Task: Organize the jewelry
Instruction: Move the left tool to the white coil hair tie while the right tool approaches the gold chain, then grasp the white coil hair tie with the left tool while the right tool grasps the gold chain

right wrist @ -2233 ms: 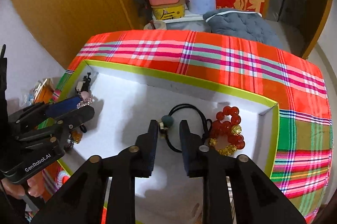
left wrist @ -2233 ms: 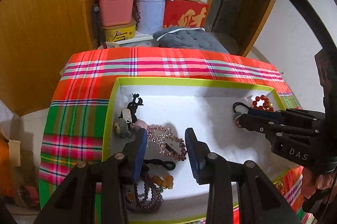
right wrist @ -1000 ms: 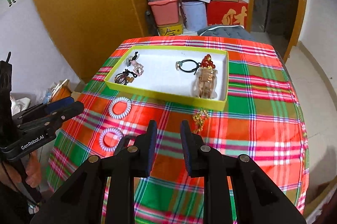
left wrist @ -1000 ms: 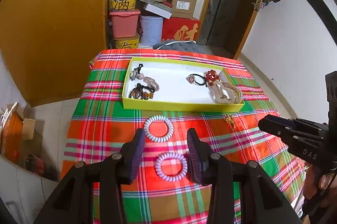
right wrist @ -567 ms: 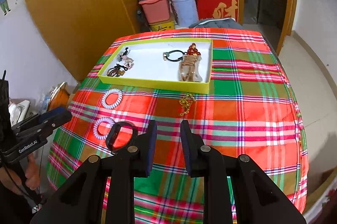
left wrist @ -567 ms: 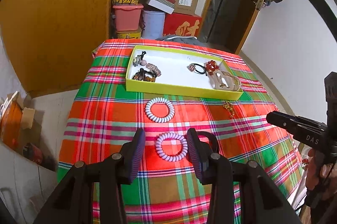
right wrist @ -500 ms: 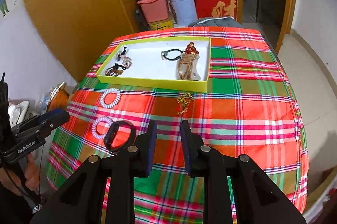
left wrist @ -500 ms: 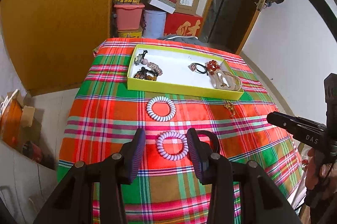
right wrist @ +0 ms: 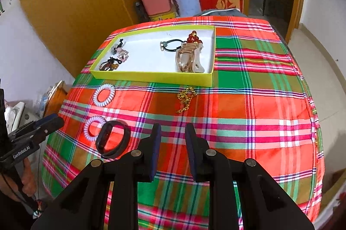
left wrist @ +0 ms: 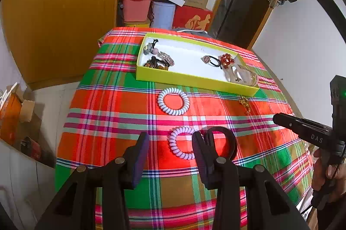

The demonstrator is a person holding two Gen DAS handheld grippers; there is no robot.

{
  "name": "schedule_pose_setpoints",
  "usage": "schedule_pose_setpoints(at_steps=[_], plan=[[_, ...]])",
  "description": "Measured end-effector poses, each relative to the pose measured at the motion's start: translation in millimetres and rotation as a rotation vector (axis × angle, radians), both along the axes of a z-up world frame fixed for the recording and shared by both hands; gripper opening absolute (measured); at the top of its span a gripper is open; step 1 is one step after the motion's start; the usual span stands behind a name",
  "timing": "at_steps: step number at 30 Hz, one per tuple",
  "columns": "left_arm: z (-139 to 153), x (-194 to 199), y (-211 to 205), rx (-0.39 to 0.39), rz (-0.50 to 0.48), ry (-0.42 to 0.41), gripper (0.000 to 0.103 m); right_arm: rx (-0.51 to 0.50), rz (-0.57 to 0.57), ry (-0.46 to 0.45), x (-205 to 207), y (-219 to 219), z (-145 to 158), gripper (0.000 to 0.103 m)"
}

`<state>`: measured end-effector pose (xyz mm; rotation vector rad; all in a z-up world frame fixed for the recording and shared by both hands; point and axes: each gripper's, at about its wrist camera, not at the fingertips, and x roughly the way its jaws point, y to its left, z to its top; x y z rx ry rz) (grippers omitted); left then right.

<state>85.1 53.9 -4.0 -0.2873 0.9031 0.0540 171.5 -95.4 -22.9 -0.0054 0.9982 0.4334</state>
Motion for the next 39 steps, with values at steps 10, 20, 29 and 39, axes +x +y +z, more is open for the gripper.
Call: schedule_pose_setpoints(at_steps=[10, 20, 29, 39], plan=[[-15, 11, -13, -0.021, -0.037, 0.026, 0.041, -0.008, -0.012, 0.015, 27, 8, -23, 0.023], [-28, 29, -2, -0.007, -0.017, 0.044, 0.041, -0.036, -0.007, 0.031, 50, 25, -43, 0.023], [-37, 64, 3, -0.005, -0.006, 0.049, 0.041, -0.090, -0.006, -0.024, 48, 30, -47, 0.013], [-51, 95, 0, 0.038, 0.006, 0.051, 0.041, -0.045, -0.009, -0.008, 47, 20, -47, 0.007]])
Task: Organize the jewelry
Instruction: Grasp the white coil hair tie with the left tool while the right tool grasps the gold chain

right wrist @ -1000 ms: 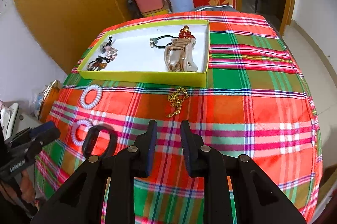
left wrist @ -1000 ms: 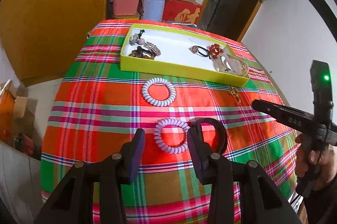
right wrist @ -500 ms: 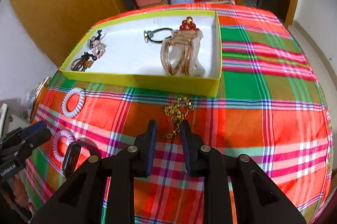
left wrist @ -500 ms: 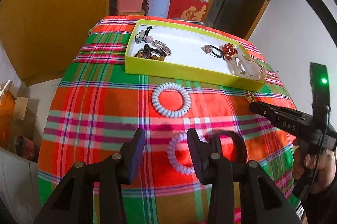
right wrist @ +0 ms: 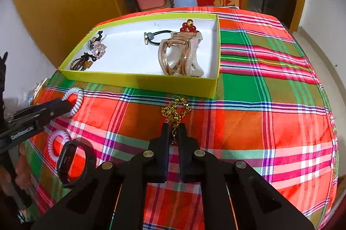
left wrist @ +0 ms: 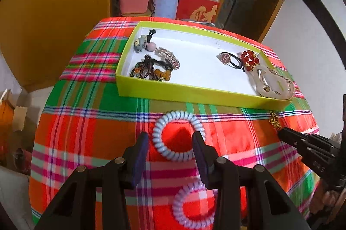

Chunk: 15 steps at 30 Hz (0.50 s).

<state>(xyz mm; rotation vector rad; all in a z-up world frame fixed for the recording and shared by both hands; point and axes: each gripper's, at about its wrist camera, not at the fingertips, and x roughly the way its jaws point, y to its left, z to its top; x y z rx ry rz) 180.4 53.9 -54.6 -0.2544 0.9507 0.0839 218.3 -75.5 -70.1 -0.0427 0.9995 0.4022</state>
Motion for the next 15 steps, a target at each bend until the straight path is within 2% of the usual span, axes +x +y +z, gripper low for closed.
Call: schedule_pose_setpoints(at_steps=[2, 4, 15], plan=[[-1, 2, -3, 0.041, 0.006, -0.001, 0.033, 0.015, -0.003, 0.007, -1, -4, 0, 0.007], [-2, 4, -4, 0.079, 0.012, 0.004, 0.012, 0.027, -0.006, 0.011, -2, -6, 1, 0.007], [6, -7, -1, 0.039, 0.004, -0.018, 0.009, 0.105, -0.023, -0.007, -10, -23, 24, 0.006]])
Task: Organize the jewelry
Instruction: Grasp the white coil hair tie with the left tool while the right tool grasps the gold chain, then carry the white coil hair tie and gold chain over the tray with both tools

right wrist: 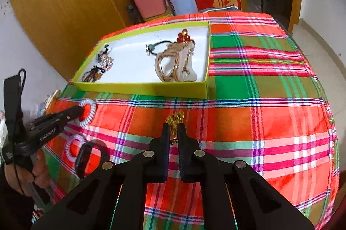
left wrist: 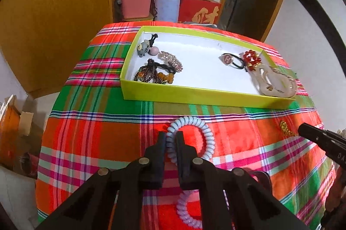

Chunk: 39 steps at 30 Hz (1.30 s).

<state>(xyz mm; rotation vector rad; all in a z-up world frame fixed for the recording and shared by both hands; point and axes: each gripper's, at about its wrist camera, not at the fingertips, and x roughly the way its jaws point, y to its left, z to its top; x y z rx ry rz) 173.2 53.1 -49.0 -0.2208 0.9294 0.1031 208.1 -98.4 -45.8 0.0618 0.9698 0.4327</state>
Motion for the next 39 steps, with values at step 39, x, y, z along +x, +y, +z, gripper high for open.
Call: schedule_pose_setpoints(at_steps=[39], plan=[[91, -38, 2, -0.038, -0.045, -0.160, 0.009, 0.016, 0.158, -0.316, -13, 35, 145, 0.007]])
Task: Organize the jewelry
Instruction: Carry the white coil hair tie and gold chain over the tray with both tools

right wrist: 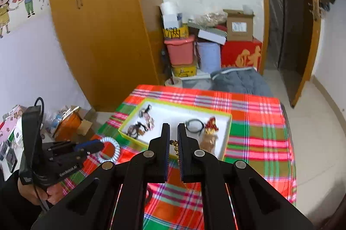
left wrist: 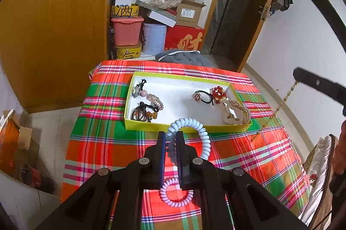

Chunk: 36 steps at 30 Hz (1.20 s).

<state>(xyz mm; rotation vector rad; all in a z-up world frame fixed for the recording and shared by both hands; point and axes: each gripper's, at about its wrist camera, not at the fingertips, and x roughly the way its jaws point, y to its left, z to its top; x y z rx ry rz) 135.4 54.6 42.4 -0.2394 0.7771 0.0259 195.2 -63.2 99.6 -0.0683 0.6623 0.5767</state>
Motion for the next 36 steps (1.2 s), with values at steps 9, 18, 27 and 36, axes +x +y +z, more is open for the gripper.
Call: schedule_pose_setpoints(at_steps=[9, 18, 27, 36], plan=[[15, 13, 8, 0.016, -0.001, -0.025, 0.009, 0.007, 0.030, -0.047, 13, 18, 24, 0.007], [30, 37, 18, 0.032, -0.003, -0.046, 0.009, 0.004, 0.048, -0.106, 30, 34, 53, 0.007], [22, 68, 20, 0.028, -0.025, -0.030, 0.009, 0.001, 0.037, -0.076, 50, 36, 40, 0.007], [-7, 93, 21, 0.029, -0.033, 0.024, 0.009, -0.016, 0.012, 0.030, 74, 32, -7, 0.007]])
